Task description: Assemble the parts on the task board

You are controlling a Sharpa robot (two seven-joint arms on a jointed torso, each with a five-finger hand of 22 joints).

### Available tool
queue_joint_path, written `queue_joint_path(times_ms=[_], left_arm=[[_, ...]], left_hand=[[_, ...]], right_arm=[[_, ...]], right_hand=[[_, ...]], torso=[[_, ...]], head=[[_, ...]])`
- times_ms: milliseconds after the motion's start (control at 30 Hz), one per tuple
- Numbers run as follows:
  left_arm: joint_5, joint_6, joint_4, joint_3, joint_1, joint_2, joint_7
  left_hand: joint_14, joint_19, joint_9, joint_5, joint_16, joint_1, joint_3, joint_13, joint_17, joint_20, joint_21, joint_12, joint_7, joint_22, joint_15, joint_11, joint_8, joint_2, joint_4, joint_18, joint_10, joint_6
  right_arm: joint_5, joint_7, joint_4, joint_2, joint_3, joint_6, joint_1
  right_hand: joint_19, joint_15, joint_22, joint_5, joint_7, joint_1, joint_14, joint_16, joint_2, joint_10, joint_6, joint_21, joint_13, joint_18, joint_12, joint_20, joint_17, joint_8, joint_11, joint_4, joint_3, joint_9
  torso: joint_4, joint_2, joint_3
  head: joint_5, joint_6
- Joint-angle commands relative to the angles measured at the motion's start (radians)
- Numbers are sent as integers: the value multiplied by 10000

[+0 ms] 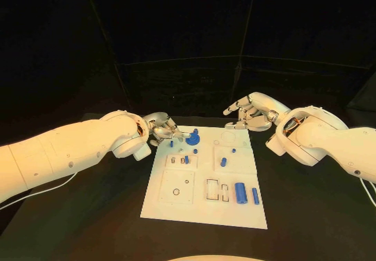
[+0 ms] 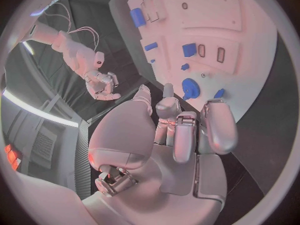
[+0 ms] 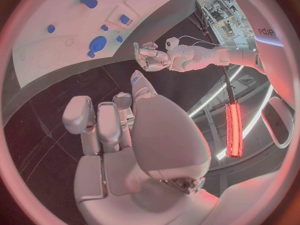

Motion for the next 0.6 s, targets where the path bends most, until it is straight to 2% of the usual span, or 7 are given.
queue_joint_path(times_ms=[33,67,167,300,367,500,600], left_arm=[[-1862,1018,-87,-5,71,226,-1925],[-1966,1179,-158,-46,107,365,-2179],[-2096,1510,-367,-173,205,692,-2600],[-2162,1866,-631,-264,288,1066,-2954],[-2181,1979,-772,-294,326,1262,-3098],[-2230,2154,-1031,-328,378,1605,-3366],[-2275,2324,-1194,-379,398,1785,-3519]], left_hand=[[1056,101,341,10,30,-87,-246,570,2627,-20,407,544,-93,590,-96,-32,471,109,-18,-188,108,-143],[1056,142,472,30,30,-172,-357,744,2627,-25,561,703,-108,833,-92,-56,649,128,21,-226,151,-178],[1056,182,753,26,30,-322,-612,993,2627,-39,770,930,-148,1150,-115,-84,1008,176,34,-271,207,-310],[1056,198,1089,8,30,-575,-940,1171,2627,-66,910,1088,-208,1362,-159,-131,1405,223,43,-299,247,-422],[1056,199,1194,-19,30,-651,-1053,1230,2627,-83,943,1137,-236,1414,-179,-143,1518,226,49,-305,265,-465],[1056,203,1416,-38,30,-1245,-1504,1323,2627,-145,1016,1211,-282,1529,-223,-209,1743,234,75,-321,297,-559],[1056,200,1446,-40,30,-1294,-1554,1327,2627,-152,1020,1213,-288,1535,-230,-213,1771,240,76,-322,296,-577]], right_arm=[[526,19,-22,9,2,12,48],[535,-6,-40,13,2,4,56],[542,-55,-79,32,2,-11,66],[540,-115,-126,62,2,-19,72],[529,-148,-141,78,2,-19,73],[518,-203,-167,114,2,-9,75],[515,-239,-191,159,2,2,75]], right_hand=[[-80,-43,-8,27,-7,25,4,-52,63,-32,91,-50,-9,183,-32,-6,-9,49,-44,-52,-12,4],[-92,-44,-33,35,-9,29,1,-72,65,-40,92,-68,-26,187,-47,-8,-29,54,-45,-56,-13,3],[-92,-44,-33,35,-9,29,1,-72,65,-40,92,-68,-26,187,-47,-8,-29,54,-45,-56,-13,3],[-89,-46,-37,48,-10,30,0,-89,70,-44,92,-74,-41,187,-57,-10,-44,60,-46,-57,-14,2],[-89,-48,-49,72,-11,27,4,-99,73,-42,89,-86,-52,188,-61,-13,-44,67,-47,-57,-18,0],[-72,-52,-56,145,-13,27,16,-123,77,-39,78,-103,-80,187,-70,-19,-45,81,-51,-62,-27,-5],[-71,-55,-73,194,-14,32,20,-145,81,-40,71,-119,-98,188,-78,-23,-59,90,-53,-67,-29,-8]], torso=[[-28,-46,56],[-29,-42,42],[-22,-34,35],[-26,-39,28],[-29,-24,16],[-26,-15,10],[-38,-21,8]], head=[[18,-30],[32,-36],[66,-16],[86,-36],[85,-27],[83,-23],[97,-52]])
